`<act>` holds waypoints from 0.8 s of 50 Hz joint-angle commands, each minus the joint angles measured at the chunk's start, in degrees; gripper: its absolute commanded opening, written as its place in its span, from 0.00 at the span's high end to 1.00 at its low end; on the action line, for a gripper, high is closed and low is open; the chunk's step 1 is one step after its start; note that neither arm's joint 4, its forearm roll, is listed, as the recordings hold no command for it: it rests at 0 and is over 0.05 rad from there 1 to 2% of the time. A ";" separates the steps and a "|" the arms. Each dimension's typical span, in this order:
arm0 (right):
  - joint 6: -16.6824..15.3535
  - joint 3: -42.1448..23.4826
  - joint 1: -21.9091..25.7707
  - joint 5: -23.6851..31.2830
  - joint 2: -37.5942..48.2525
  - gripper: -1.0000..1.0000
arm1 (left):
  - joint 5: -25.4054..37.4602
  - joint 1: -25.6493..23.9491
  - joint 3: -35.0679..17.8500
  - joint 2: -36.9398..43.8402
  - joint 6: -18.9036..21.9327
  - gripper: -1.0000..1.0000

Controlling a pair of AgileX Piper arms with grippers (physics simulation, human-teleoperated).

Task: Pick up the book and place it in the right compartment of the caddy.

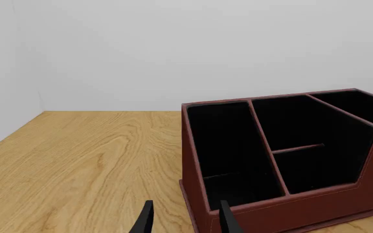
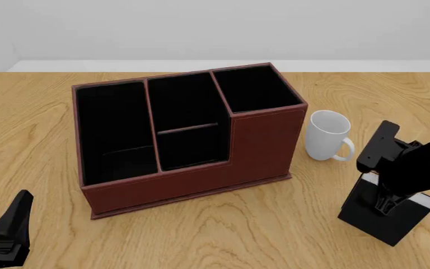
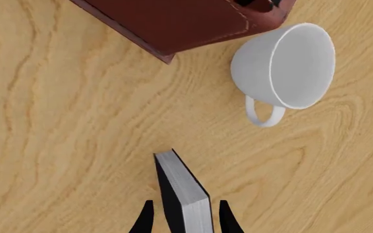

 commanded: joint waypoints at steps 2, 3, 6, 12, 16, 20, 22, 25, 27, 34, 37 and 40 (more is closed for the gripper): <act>0.48 2.93 -0.35 -2.72 1.12 0.00 | 0.00 0.00 0.00 0.00 0.00 0.00; 0.27 3.13 -0.66 -2.94 1.29 0.00 | 0.00 0.00 0.00 0.00 0.00 0.00; 0.53 3.41 -0.63 -2.97 1.32 0.00 | 0.00 0.00 0.00 0.00 0.00 0.00; -0.13 4.21 -2.06 -4.09 2.62 0.00 | 0.00 0.00 0.00 0.00 0.00 0.00; -1.58 5.34 -3.37 -5.88 4.12 0.00 | 0.00 0.00 0.00 0.00 0.00 0.00; -0.92 5.57 -2.61 -6.36 4.25 0.00 | 0.00 0.00 0.00 0.00 0.00 0.00; 0.67 5.36 -0.98 -5.71 3.28 1.00 | 0.00 0.00 0.00 0.00 0.00 0.00; 2.28 5.05 0.80 -4.94 1.99 1.00 | 0.00 0.00 0.00 0.00 0.00 0.00; 3.21 4.82 1.87 -4.24 0.91 1.00 | 0.00 0.00 0.00 0.00 0.00 0.00; 12.46 3.25 12.48 3.14 -7.20 1.00 | 0.00 0.00 0.00 0.00 0.00 0.00; 15.01 2.31 15.89 5.92 -9.94 1.00 | 0.00 0.00 0.00 0.00 0.00 0.00; 16.68 0.41 18.88 9.14 -12.53 1.00 | 0.00 0.00 0.00 0.00 0.00 0.00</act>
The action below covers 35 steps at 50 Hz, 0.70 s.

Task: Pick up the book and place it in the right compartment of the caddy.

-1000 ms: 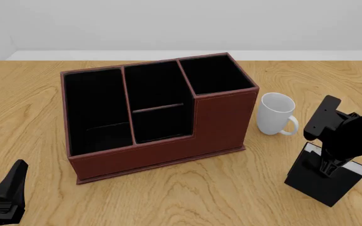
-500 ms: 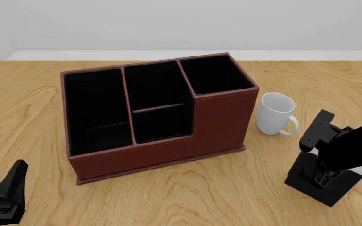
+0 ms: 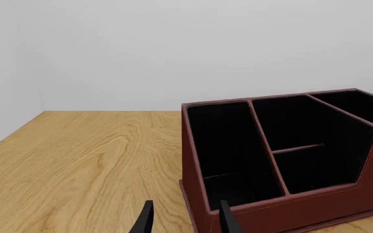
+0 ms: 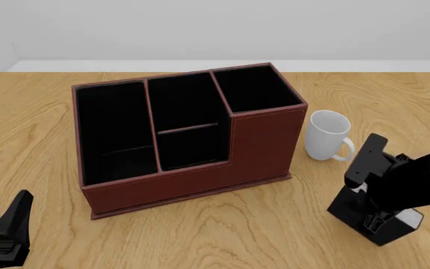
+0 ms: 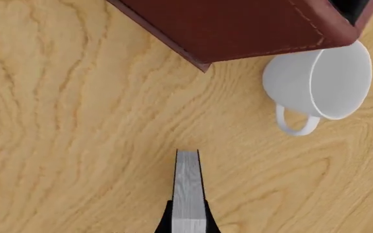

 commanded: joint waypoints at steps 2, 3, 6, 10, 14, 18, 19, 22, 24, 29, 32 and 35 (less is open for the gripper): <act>11.59 -5.53 12.50 10.04 -9.34 1.00 | 0.00 0.00 0.00 0.00 0.00 0.00; 11.75 -5.82 13.09 10.91 -9.80 1.00 | 0.00 0.00 0.00 0.00 0.00 0.00; 12.78 -6.51 13.86 12.40 -10.68 1.00 | 0.00 0.00 0.00 0.00 0.00 0.00; 14.22 -8.18 14.62 14.22 -11.87 1.00 | 0.00 0.00 0.00 0.00 0.00 0.00; 15.24 -9.57 15.51 17.03 -13.47 1.00 | 0.00 0.00 0.00 0.00 0.00 0.00; 16.01 -11.25 16.43 19.78 -14.12 1.00 | 0.00 0.00 0.00 0.00 0.00 0.00; 15.45 -11.96 16.00 20.18 -13.99 1.00 | 0.00 0.00 0.00 0.00 0.00 0.00; 15.19 -16.21 15.99 23.28 -13.50 1.00 | 0.00 0.00 0.00 0.00 0.00 0.00; 15.06 -17.73 16.30 24.41 -13.32 1.00 | 0.00 0.00 0.00 0.00 0.00 0.00; 15.80 -23.07 18.44 25.62 -11.30 1.00 | 0.00 0.00 0.00 0.00 0.00 0.00; 14.95 -26.12 18.60 25.65 -9.79 1.00 | 0.00 0.00 0.00 0.00 0.00 0.00; 13.09 -28.00 18.21 25.65 -8.49 1.00 | 0.00 0.00 0.00 0.00 0.00 0.00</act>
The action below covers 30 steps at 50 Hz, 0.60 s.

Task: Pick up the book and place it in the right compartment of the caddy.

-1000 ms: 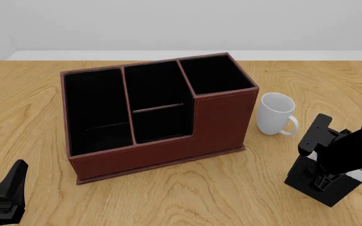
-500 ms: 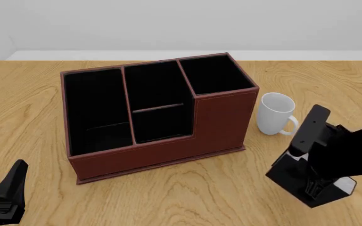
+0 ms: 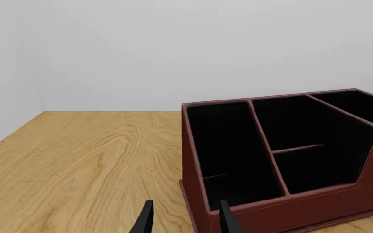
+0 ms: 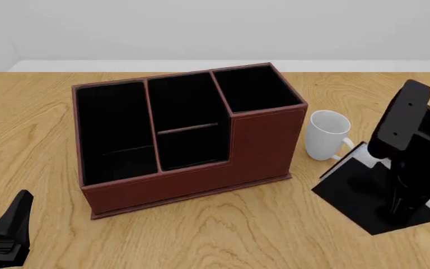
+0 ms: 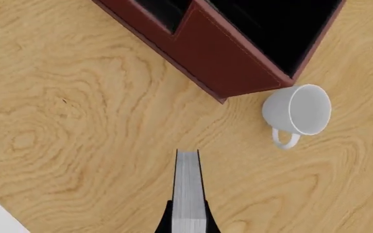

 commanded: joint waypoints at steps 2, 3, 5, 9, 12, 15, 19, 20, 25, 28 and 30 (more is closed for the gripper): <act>-0.30 -9.74 2.08 2.88 3.32 1.00 | 0.00 0.00 0.00 0.00 0.00 0.00; -1.05 -10.80 1.70 2.88 3.85 1.00 | 0.00 0.00 0.00 0.00 0.00 0.00; -2.05 -10.61 1.72 2.88 4.21 1.00 | 0.00 0.00 0.00 0.00 0.00 0.00; -4.01 -12.59 2.08 2.88 5.36 1.00 | 0.00 0.00 0.00 0.00 0.00 0.00; -5.33 -15.62 2.33 2.88 6.44 1.00 | 0.00 0.00 0.00 0.00 0.00 0.00; -6.29 -16.64 2.18 2.88 6.92 1.00 | 0.00 0.00 0.00 0.00 0.00 0.00; -8.16 -18.54 1.58 2.88 7.83 1.00 | 0.00 0.00 0.00 0.00 0.00 0.00; -9.01 -19.27 0.58 2.88 8.17 1.00 | 0.00 0.00 0.00 0.00 0.00 0.00; -11.13 -20.76 -0.39 2.88 8.85 1.00 | 0.00 0.00 0.00 0.00 0.00 0.00; -12.28 -22.36 -0.76 2.88 9.41 1.00 | 0.00 0.00 0.00 0.00 0.00 0.00; -12.46 -23.90 -0.63 2.88 9.83 1.00 | 0.00 0.00 0.00 0.00 0.00 0.00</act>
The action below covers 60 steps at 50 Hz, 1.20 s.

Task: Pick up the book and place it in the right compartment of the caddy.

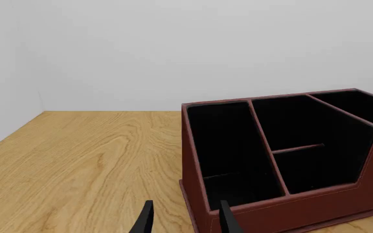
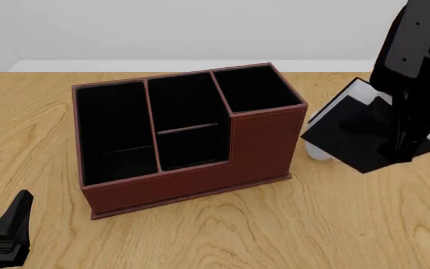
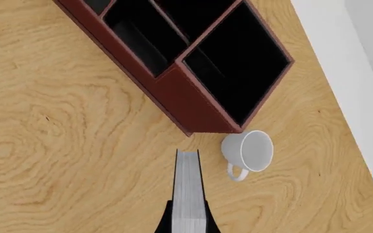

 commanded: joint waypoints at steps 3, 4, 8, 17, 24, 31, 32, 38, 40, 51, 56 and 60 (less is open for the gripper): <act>-3.79 -7.08 -1.60 0.00 2.25 1.00 | 0.00 0.00 0.00 0.00 0.00 0.00; -3.71 -7.12 -1.11 0.00 2.33 1.00 | 0.00 0.00 0.00 0.00 0.00 0.00; -5.61 -9.06 -2.01 0.00 2.78 1.00 | 0.00 0.00 0.00 0.00 0.00 0.00; -7.77 -13.57 -2.36 0.00 3.98 1.00 | 0.00 0.00 0.00 0.00 0.00 0.00; -7.41 -17.48 -2.27 0.00 5.84 1.00 | 0.00 0.00 0.00 0.00 0.00 0.00; -6.73 -22.92 -1.42 0.00 7.74 1.00 | 0.00 0.00 0.00 0.00 0.00 0.00; -7.33 -22.17 -1.56 0.00 7.77 1.00 | 0.00 0.00 0.00 0.00 0.00 0.00; -6.76 -26.79 -0.92 0.00 10.04 1.00 | 0.00 0.00 0.00 0.00 0.00 0.00; -6.50 -28.21 -0.67 0.00 10.94 1.00 | 0.00 0.00 0.00 0.00 0.00 0.00; -6.86 -32.71 0.53 0.00 14.85 1.00 | 0.00 0.00 0.00 0.00 0.00 0.00; -5.86 -35.18 1.79 0.00 16.63 1.00 | 0.00 0.00 0.00 0.00 0.00 0.00; -5.68 -36.11 2.35 0.00 17.83 1.00 | 0.00 0.00 0.00 0.00 0.00 0.00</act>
